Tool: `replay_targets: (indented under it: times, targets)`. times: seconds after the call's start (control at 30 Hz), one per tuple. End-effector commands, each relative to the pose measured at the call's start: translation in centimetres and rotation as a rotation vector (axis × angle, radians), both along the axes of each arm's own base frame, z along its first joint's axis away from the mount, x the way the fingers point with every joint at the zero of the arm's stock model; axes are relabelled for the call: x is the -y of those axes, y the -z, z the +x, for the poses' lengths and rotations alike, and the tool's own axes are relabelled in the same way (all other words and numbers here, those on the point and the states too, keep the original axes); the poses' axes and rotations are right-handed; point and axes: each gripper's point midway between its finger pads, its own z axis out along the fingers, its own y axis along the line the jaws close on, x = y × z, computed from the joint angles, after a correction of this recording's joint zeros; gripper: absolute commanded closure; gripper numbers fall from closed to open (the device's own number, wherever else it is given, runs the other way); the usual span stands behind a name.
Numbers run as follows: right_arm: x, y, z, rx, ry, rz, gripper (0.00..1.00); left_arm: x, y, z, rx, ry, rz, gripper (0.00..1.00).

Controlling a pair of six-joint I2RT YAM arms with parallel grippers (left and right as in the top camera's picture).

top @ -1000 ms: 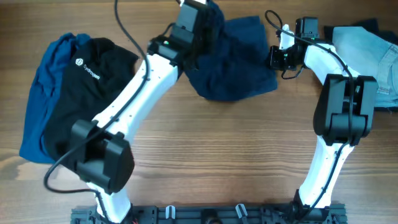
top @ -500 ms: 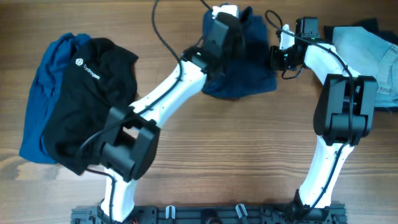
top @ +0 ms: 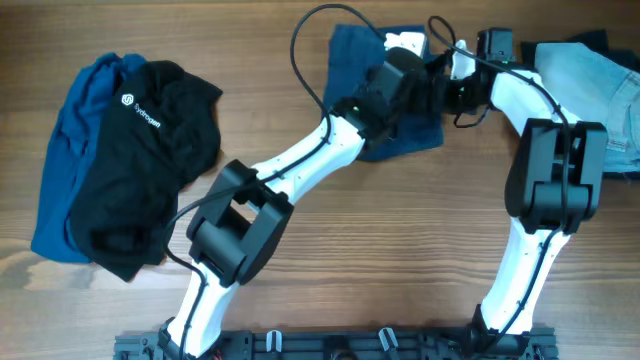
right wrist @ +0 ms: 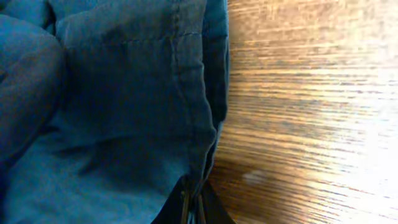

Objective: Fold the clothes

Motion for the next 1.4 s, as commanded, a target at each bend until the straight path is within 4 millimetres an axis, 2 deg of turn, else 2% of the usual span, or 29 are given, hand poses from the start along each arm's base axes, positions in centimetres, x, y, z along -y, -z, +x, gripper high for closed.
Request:
replay_targets:
  times: [0.0, 0.03, 0.1, 0.13, 0.23, 0.37, 0.43, 0.5, 0.6, 0.83, 1.0, 1.13, 1.23, 1.37]
  targets:
    - [0.7, 0.7, -0.2, -0.039, 0.039, 0.04, 0.9, -2.3, -3.8, 1.4, 0.033, -0.039, -0.029, 0.0]
    - [1.0, 0.2, 0.0, -0.029, 0.044, 0.04, 0.89, -2.6, -4.3, 1.5, 0.037, -0.043, -0.032, 0.0]
    - [1.7, -2.0, 0.5, 0.014, 0.054, 0.05, 0.85, -3.8, -6.6, 1.6, 0.071, -0.044, -0.026, 0.0]
    - [2.0, -3.6, 0.7, 0.046, 0.058, 0.058, 0.75, -4.7, -8.6, 1.5, 0.097, -0.045, -0.022, 0.0]
    - [2.6, -6.4, 1.0, 0.101, 0.069, 0.055, 0.6, -6.6, -12.0, 1.2, 0.125, -0.067, -0.042, 0.0]
    - [2.8, -9.4, 1.1, 0.157, 0.07, 0.05, 0.46, -8.2, -16.7, 0.0, 0.194, -0.047, -0.059, 0.0]
    - [2.5, -10.3, 1.1, 0.17, 0.072, 0.067, 0.43, -8.7, -18.4, -0.6, 0.231, -0.032, -0.052, 0.0]
    - [2.5, -10.9, 1.0, 0.168, 0.082, 0.076, 0.4, -9.2, -19.2, -0.9, 0.25, -0.031, -0.038, 0.0]
    - [2.4, -11.3, 0.6, 0.161, 0.081, 0.08, 0.37, -10.5, -18.8, -0.6, 0.23, -0.048, -0.017, 0.0]
    - [0.9, -11.1, -0.8, 0.104, 0.056, 0.114, 0.37, -13.7, -12.5, -0.4, 0.035, -0.086, 0.121, 0.0]
    - [0.3, -10.7, -0.2, 0.117, 0.067, 0.054, 0.36, -16.7, -9.9, -0.5, -0.072, -0.124, 0.186, 0.0]
    - [0.2, -9.9, 0.6, 0.124, 0.083, 0.024, 0.37, -18.3, -9.3, -0.2, -0.101, -0.152, 0.201, 0.0]
    - [1.0, -8.0, 0.9, 0.077, 0.155, 0.003, 0.4, -18.7, -9.2, -0.2, -0.106, -0.16, 0.205, 0.0]
    - [1.1, -6.2, 1.4, 0.069, 0.157, 0.003, 0.47, -18.9, -9.2, -0.1, -0.104, -0.167, 0.209, 0.0]
